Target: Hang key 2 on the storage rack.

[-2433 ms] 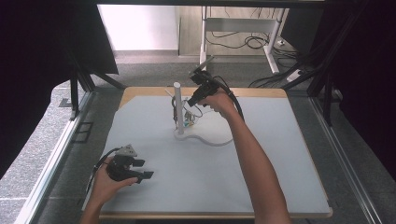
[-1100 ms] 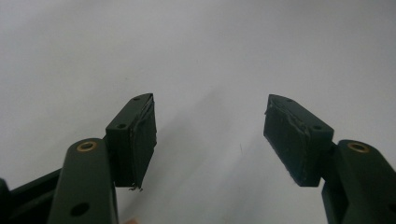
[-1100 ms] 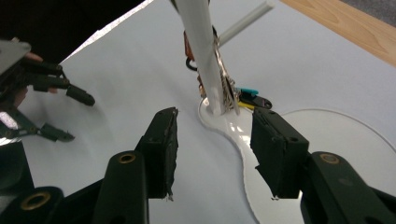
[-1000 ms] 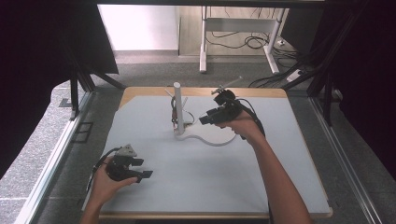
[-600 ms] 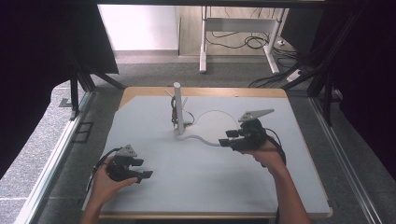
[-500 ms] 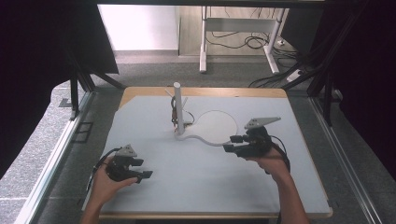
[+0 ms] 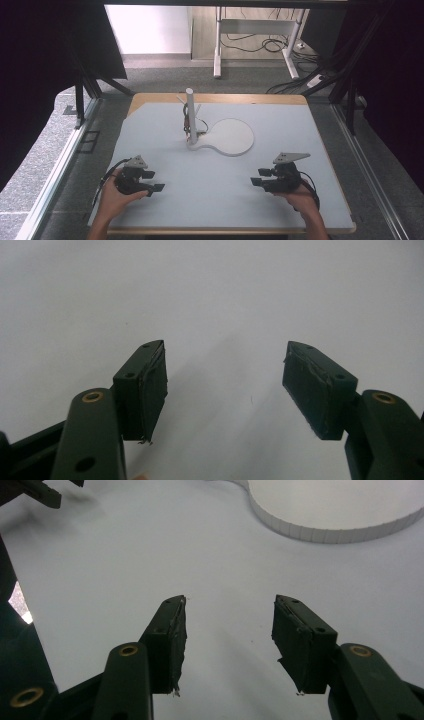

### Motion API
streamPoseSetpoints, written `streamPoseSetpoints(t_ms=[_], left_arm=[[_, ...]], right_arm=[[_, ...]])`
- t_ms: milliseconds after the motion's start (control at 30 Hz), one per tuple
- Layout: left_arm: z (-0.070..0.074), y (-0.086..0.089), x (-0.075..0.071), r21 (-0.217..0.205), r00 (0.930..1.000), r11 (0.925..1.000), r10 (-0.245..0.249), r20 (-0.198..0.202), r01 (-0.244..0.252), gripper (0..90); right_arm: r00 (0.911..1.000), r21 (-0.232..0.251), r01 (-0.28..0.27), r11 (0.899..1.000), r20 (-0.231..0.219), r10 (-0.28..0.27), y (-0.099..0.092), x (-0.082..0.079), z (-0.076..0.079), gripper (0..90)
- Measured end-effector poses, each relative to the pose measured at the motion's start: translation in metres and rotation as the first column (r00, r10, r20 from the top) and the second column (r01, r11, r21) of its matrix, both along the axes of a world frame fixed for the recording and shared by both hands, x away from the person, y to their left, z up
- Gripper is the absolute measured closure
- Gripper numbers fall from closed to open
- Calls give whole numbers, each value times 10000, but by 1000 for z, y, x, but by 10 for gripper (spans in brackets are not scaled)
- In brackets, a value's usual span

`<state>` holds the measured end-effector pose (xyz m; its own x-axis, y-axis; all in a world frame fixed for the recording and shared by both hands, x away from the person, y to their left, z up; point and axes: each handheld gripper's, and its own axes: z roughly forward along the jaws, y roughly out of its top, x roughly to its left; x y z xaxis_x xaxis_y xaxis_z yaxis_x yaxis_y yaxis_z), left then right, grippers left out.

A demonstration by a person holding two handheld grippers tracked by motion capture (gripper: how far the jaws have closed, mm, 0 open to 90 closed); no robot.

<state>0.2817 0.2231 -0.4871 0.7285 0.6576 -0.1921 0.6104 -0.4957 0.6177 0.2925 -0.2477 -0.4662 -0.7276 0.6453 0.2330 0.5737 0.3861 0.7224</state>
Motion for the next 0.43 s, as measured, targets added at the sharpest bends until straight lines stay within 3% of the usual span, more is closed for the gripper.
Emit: streamPoseSetpoints(t_ms=[133,367,433], left_arm=[[0,0,0,-1,10000,10000,9,21,-9,348],[0,-1,1,11,10000,10000,2,29,-2,348],[0,0,1,-10,10000,10000,6,36,-6,348]], right_arm=[[9998,51,182,9998,17,-182,-3,1,-5,477],[9966,183,537,9984,615,-547,-7,-2,-2,455],[9925,63,917,9958,810,-919,-10,-2,-3,441]])
